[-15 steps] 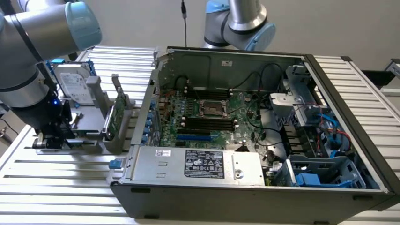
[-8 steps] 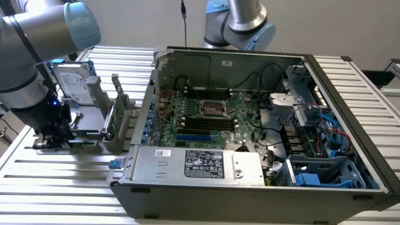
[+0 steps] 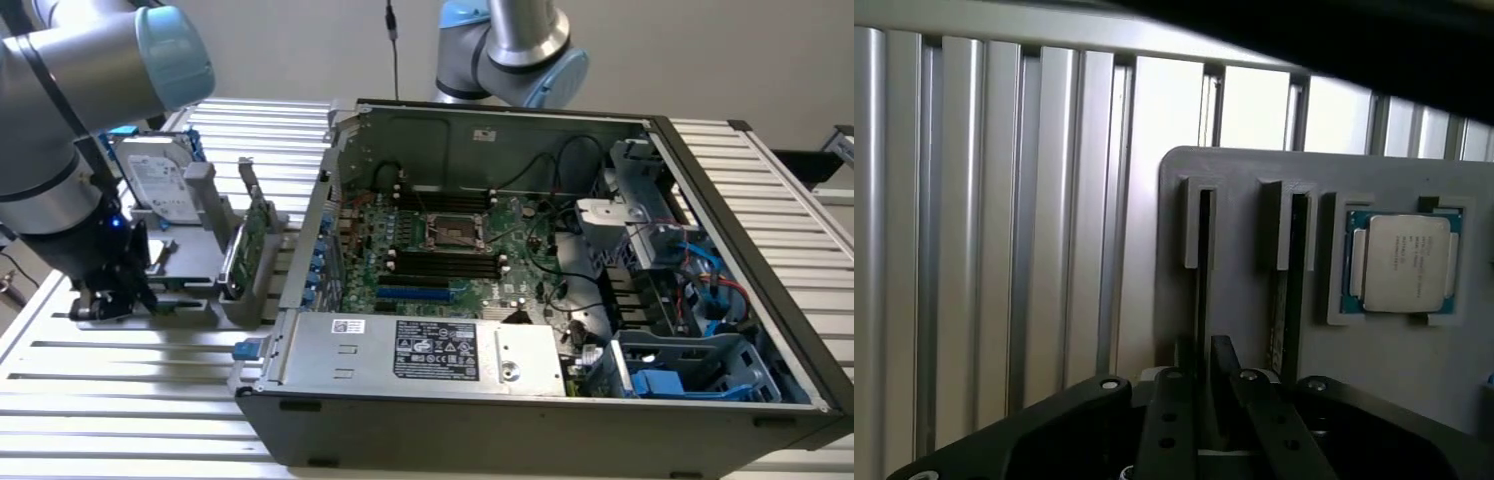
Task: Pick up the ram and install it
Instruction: 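Pick up the ram and move it above insertion slot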
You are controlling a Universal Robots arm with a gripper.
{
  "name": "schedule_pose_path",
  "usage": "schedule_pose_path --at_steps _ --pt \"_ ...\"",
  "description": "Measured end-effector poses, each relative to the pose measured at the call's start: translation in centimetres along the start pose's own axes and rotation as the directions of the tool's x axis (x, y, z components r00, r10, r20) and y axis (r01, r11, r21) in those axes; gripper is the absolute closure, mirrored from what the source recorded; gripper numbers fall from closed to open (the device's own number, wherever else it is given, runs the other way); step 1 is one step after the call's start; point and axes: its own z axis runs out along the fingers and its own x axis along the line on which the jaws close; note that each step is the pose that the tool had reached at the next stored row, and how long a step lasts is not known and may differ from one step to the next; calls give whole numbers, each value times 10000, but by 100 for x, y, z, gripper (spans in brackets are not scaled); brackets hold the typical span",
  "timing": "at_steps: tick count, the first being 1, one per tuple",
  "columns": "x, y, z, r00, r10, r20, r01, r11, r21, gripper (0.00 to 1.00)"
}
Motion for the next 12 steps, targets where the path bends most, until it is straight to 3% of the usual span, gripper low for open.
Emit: schedule_pose_path --at_steps 3,12 --pt "7 0 -1 9999 102 11 -102 9999 -28 86" --pt "17 -4 -3 9995 303 31 -302 9995 -112 86"
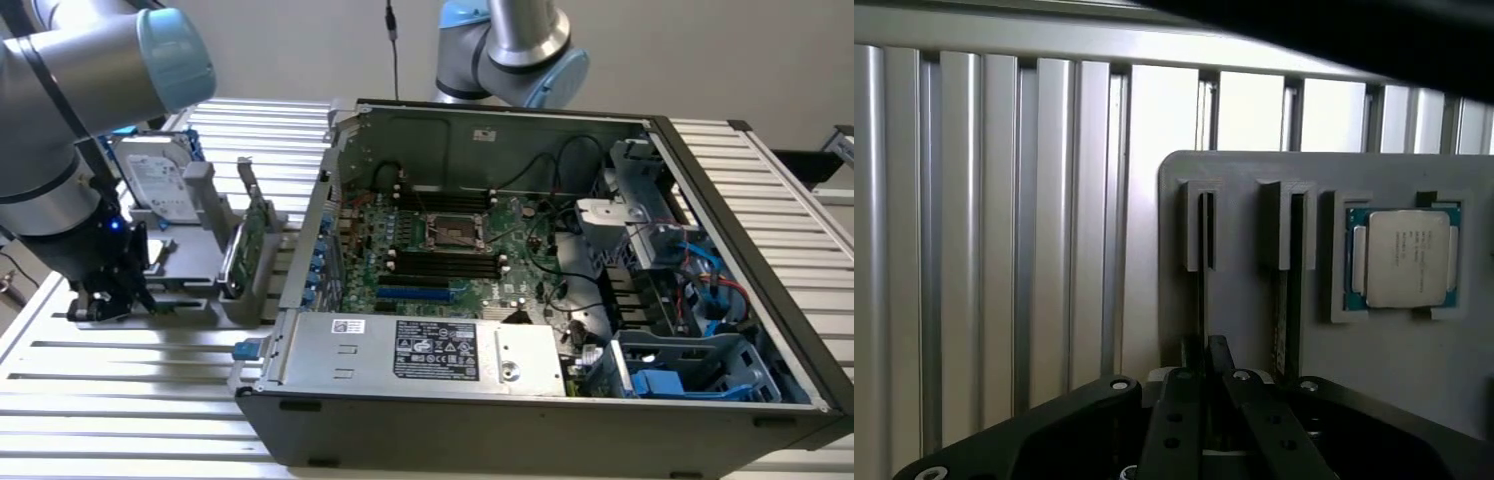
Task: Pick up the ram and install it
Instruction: 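Pick up the ram and move it above insertion slot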
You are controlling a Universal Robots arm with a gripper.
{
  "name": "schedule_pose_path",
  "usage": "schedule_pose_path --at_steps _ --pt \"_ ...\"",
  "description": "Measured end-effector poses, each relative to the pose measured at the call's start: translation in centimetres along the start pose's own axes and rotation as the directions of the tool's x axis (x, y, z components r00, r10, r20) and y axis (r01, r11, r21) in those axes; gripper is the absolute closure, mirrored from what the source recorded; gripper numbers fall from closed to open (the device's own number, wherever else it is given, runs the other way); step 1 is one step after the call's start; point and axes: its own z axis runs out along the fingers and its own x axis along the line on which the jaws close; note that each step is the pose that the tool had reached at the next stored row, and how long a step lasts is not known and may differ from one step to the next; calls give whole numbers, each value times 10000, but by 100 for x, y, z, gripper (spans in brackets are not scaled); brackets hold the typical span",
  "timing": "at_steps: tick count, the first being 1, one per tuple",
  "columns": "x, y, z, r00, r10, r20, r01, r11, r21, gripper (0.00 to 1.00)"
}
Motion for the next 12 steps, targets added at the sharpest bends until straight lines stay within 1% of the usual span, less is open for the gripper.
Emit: schedule_pose_path --at_steps 6,12 --pt "1 -37 -5 10000 44 2 -44 10000 -58 86" --pt "1 -51 -5 10000 45 3 -45 10000 -60 86"
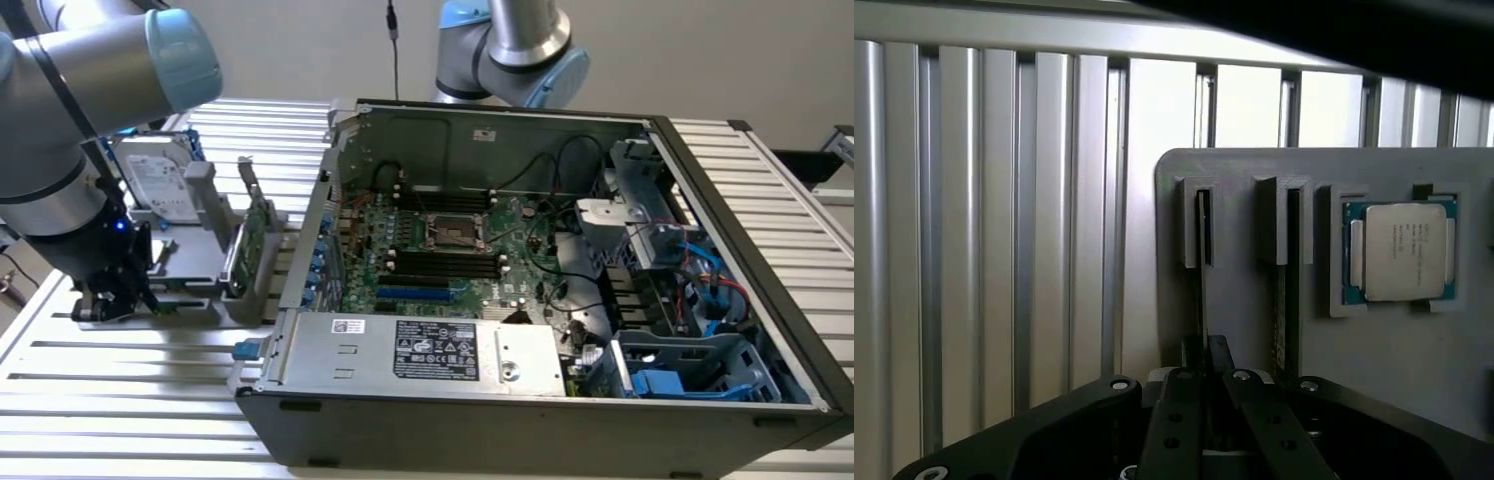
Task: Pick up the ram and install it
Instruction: 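Pick up the ram and move it above insertion slot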
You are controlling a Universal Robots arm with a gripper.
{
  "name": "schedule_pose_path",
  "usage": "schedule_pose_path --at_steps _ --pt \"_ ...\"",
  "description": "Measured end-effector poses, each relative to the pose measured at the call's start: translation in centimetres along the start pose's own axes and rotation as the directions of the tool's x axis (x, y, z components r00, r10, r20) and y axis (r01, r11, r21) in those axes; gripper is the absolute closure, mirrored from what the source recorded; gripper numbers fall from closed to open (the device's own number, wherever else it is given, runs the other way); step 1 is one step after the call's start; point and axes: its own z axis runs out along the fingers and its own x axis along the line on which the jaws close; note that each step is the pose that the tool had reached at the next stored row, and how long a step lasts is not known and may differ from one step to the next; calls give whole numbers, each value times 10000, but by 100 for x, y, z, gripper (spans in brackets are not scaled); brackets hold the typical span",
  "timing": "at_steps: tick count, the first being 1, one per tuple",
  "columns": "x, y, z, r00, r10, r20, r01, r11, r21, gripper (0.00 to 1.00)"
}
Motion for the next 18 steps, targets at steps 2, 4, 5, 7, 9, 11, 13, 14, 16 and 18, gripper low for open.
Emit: schedule_pose_path --at_steps 2,4,5,7,9,11,13,14,16,18 --pt "-1 -2 -4 10000 0 0 0 10000 -1 86" --pt "-1 -2 -11 10000 0 0 0 10000 0 86" --pt "-1 -2 -16 10000 0 1 0 10000 1 86" --pt "-2 -1 -27 10000 0 0 0 10000 0 86" --pt "-3 -1 -40 10000 0 0 0 10000 0 86" --pt "-5 0 -55 10000 0 0 0 10000 -1 86" --pt "-6 0 -71 10000 0 0 0 10000 0 86" --pt "-7 1 -80 10000 0 1 0 10000 0 86" --pt "-8 1 -97 10000 0 1 0 10000 0 86" --pt "-10 2 -115 10000 0 0 0 10000 0 86"
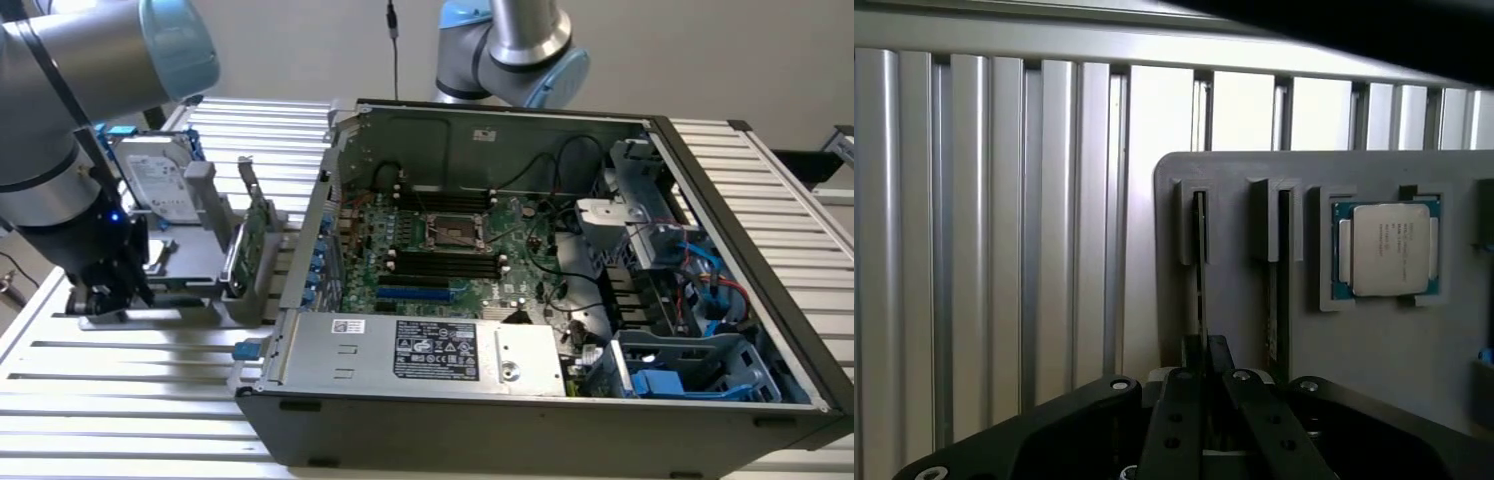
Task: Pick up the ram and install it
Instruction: 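Pick up the ram and move it above insertion slot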
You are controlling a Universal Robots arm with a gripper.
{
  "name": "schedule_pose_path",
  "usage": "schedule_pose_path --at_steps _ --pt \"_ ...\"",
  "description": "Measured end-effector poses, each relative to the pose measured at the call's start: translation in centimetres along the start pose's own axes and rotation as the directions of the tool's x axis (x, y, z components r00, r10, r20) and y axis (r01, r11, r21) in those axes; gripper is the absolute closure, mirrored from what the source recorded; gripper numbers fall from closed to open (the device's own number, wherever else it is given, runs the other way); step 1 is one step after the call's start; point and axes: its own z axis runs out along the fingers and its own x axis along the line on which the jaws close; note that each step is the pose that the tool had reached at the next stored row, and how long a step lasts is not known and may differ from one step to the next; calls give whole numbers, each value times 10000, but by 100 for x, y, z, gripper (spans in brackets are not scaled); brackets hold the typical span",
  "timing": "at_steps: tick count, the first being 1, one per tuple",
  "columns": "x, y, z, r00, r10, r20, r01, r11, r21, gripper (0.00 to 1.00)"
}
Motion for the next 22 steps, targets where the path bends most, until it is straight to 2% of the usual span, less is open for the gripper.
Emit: schedule_pose_path --at_steps 10,18,22 --pt "-11 5 -122 10000 0 1 0 10000 0 86" --pt "-36 1 -465 10000 -1 8 1 10000 -6 86" --pt "-48 -87 -650 10000 1 19 -1 10000 -27 86"
